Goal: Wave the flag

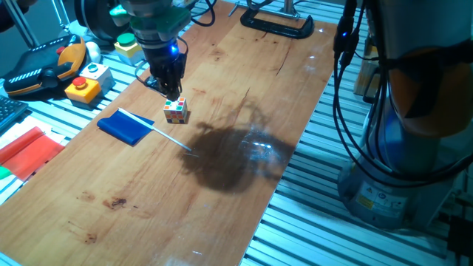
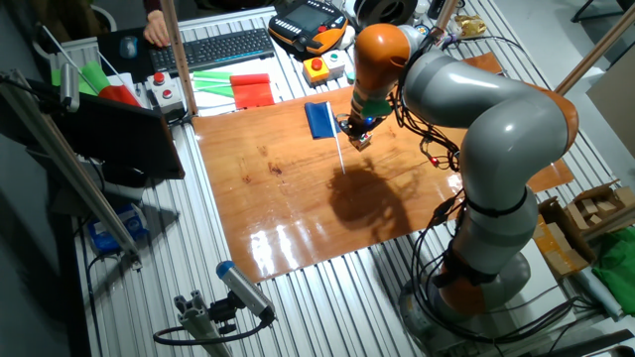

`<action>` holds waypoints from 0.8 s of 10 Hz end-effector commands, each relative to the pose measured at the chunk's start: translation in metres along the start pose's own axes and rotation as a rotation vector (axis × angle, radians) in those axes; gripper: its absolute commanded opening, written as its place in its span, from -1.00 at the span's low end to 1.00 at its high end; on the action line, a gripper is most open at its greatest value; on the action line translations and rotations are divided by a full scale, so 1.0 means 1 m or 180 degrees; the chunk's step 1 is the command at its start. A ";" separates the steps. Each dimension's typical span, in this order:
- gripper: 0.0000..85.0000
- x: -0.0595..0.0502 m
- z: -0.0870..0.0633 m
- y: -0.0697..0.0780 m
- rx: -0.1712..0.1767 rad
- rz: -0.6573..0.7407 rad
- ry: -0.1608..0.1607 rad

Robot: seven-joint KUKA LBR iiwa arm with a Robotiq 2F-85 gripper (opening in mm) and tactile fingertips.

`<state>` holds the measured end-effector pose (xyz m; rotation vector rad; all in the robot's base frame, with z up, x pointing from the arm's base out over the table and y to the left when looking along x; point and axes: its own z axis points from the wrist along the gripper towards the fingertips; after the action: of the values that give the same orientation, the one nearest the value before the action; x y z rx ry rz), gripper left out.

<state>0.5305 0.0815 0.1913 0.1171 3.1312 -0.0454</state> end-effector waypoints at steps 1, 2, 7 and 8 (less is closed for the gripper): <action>-0.98 0.000 0.000 0.000 0.0000 0.0004 0.0001; -0.98 0.000 0.000 -0.001 0.0004 0.0004 0.0000; -0.98 0.000 0.000 -0.002 -0.0015 0.0019 0.0002; -0.98 0.000 0.000 -0.003 -0.0020 0.0019 0.0002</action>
<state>0.5308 0.0789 0.1915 0.1279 3.1313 -0.0355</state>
